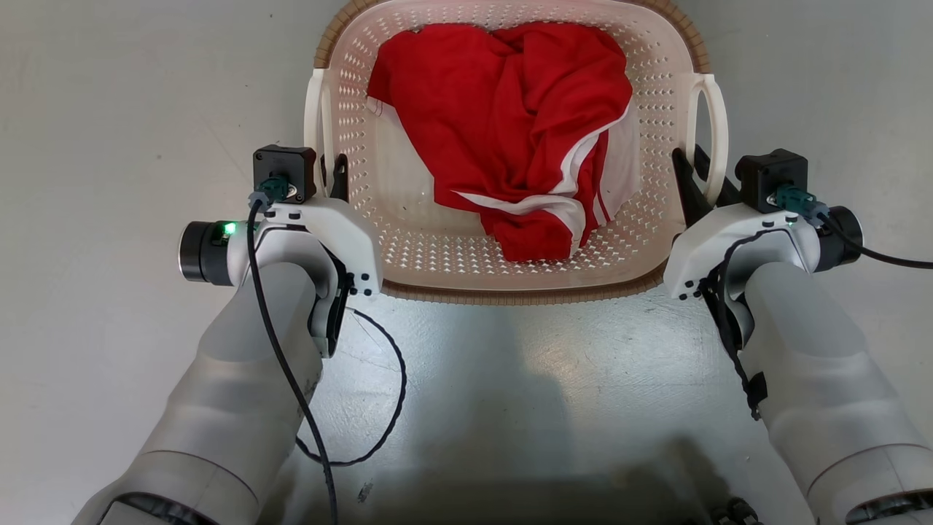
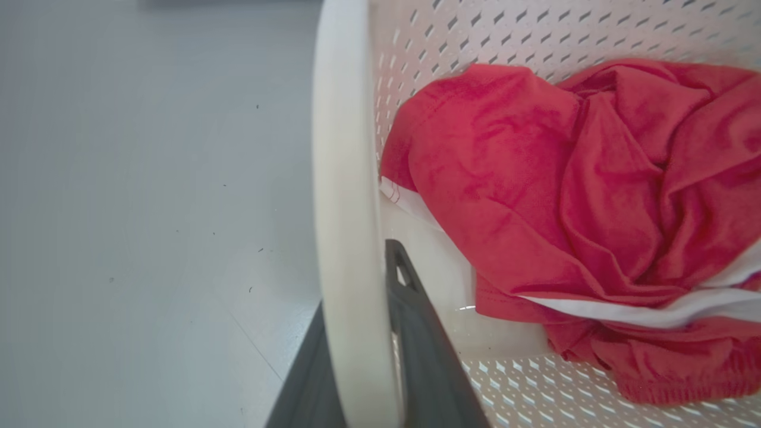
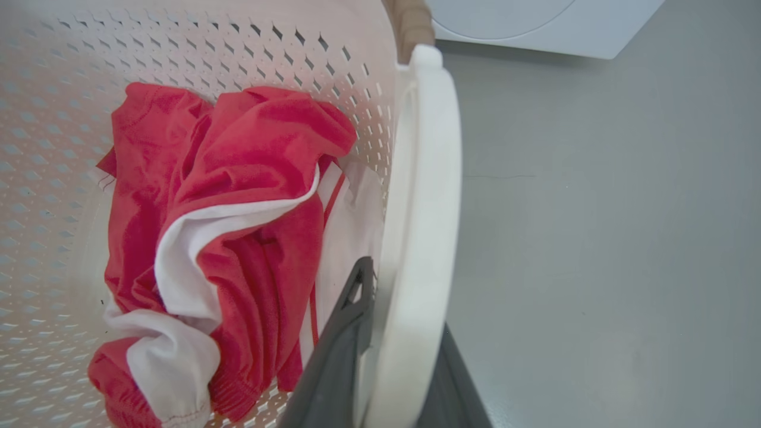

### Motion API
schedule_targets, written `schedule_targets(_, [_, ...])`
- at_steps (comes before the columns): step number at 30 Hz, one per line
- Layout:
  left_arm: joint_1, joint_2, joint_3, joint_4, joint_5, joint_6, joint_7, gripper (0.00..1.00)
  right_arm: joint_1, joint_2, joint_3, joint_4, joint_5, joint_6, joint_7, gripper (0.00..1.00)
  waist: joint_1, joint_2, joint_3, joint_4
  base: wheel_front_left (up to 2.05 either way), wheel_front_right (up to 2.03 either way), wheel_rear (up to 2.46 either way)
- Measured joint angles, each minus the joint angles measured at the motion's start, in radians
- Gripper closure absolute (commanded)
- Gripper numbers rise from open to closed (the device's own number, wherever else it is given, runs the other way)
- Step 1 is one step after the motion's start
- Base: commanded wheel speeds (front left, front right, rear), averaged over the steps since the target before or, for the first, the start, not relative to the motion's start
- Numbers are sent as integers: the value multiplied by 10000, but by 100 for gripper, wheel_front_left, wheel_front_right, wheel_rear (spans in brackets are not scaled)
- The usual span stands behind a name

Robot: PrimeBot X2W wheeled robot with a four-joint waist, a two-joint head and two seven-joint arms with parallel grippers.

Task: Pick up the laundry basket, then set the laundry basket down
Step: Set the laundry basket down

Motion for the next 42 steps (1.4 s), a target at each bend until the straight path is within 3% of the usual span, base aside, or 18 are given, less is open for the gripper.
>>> schedule_targets(19, [0, -186, 508, 167, 362, -167, 0, 100, 9, 6, -324, -2, -188, 2, 0, 100, 0, 0, 36, 70, 0, 0, 0])
schedule_targets(20, [-1, -201, 562, 192, 376, -161, 0, 60, 9, 13, -422, -19, -188, 2, 0, 85, 0, 0, 44, 75, 0, 0, 0])
schedule_targets(21, [-2, -221, 663, 211, 374, -73, 0, 0, 23, 38, -619, -136, -215, 17, 2, 0, 0, 0, 62, 76, 0, 0, 0])
schedule_targets(33, [-106, -244, 846, 27, 522, 61, -77, 0, 71, -35, -1672, -293, -905, 29, -2, 0, 0, 0, 70, 256, 0, 0, 0])
schedule_targets(42, [-42, -251, 949, -217, 591, 59, -77, 0, 438, -36, -1104, -830, -612, 29, -4, 0, 0, 0, -416, 286, 0, 0, 0])
